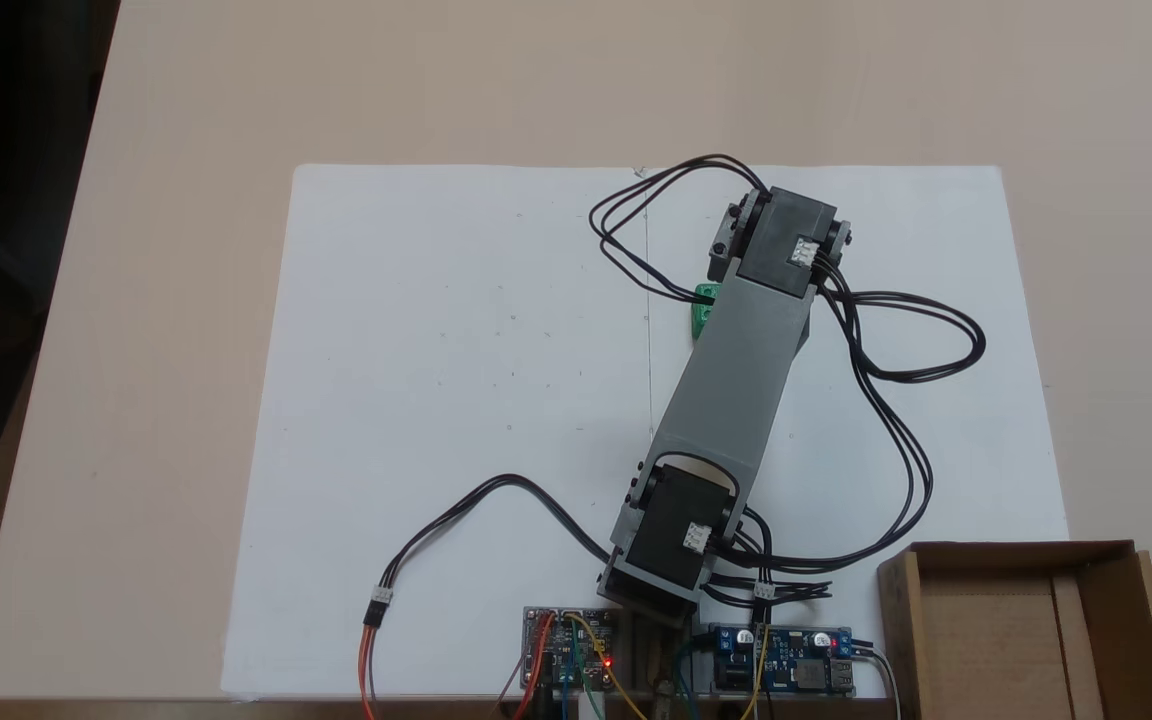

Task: Grasp a green dice and put it in the bin.

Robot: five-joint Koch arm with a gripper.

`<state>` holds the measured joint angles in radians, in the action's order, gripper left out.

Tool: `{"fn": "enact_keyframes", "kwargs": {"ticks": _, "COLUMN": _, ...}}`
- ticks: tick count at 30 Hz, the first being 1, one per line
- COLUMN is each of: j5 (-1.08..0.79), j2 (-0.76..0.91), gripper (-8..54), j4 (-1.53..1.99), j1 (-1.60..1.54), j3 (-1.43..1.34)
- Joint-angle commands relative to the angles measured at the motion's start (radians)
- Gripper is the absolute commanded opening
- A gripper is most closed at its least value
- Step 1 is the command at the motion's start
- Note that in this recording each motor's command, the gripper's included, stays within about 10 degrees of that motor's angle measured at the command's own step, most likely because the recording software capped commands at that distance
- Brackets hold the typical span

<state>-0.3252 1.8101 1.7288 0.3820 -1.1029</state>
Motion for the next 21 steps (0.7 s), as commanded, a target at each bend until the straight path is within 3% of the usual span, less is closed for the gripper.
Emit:
{"fn": "enact_keyframes", "kwargs": {"ticks": 1, "j5": -0.087, "j2": 0.003, "gripper": 43.6, "j4": 0.002, "j1": 0.015, "j3": 0.066}}
{"fn": "enact_keyframes", "kwargs": {"ticks": 21, "j5": 0.052, "j2": -0.181, "gripper": 43.2, "j4": -0.167, "j1": -0.046, "j3": 0.064}}
